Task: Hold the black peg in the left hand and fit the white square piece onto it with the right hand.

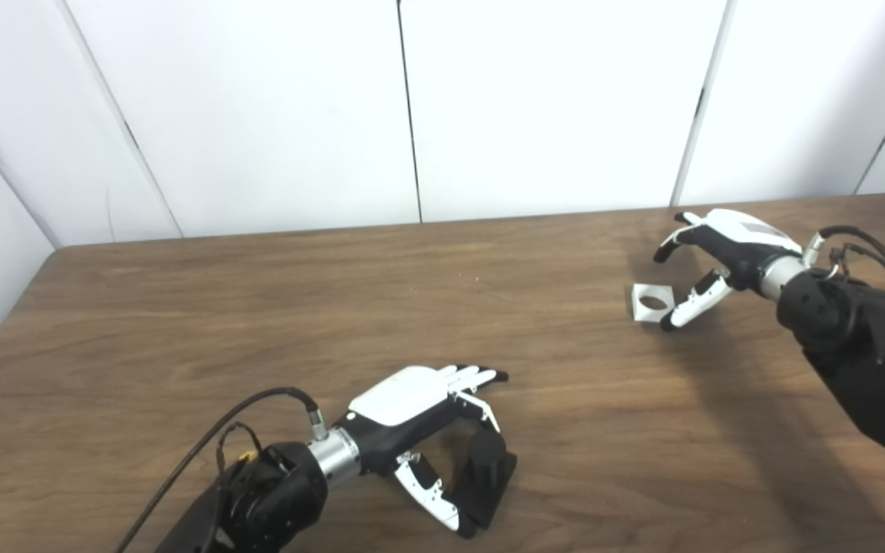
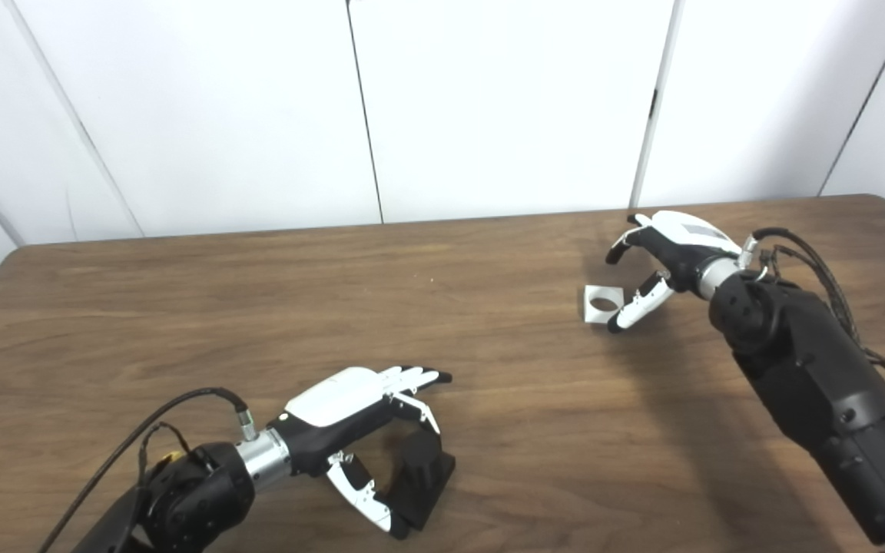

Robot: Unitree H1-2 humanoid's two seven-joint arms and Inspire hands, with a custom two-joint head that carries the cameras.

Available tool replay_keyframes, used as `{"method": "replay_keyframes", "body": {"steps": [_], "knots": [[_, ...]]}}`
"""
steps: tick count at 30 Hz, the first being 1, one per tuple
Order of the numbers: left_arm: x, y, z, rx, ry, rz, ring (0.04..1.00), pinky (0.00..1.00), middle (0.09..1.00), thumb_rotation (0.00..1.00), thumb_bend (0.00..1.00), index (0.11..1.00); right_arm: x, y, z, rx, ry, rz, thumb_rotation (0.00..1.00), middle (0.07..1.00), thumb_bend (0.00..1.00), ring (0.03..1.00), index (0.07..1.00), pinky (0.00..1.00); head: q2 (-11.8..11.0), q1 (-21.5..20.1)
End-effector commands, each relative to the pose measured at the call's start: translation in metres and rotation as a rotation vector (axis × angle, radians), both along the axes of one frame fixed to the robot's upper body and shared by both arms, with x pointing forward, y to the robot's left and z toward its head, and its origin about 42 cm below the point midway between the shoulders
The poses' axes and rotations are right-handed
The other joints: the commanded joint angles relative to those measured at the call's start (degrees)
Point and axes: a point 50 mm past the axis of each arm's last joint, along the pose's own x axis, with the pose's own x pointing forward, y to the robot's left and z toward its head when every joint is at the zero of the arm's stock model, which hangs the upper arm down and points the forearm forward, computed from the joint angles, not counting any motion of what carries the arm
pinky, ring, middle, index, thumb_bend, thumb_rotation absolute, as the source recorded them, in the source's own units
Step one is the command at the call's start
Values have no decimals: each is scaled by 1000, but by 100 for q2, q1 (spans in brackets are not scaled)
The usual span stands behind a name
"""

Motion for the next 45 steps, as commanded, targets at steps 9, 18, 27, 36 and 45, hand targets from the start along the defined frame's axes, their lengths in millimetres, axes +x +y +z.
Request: {"method": "replay_keyframes", "body": {"steps": [9,18,27,36,45], "knots": [[2,7,-7,70,29,17,1000,1000,1000,279,941,571,21,2,38,-22,-92,10,225,1000,908,1000,700,1000,27,42],[4,8,-6,78,23,26,1000,1000,1000,280,941,583,23,6,37,-39,-68,29,213,990,884,1000,682,1000,49,46],[5,5,-5,80,23,31,1000,1000,1000,278,939,578,23,11,40,-41,-54,45,225,985,878,1000,667,1000,107,82],[7,4,-5,89,27,33,1000,1000,1000,302,944,573,23,14,36,-43,-36,45,219,979,882,1000,663,1000,110,109],[6,6,-5,91,28,35,1000,1000,1000,296,943,588,28,20,22,-56,-20,46,218,973,876,1000,675,1000,115,130]]}}
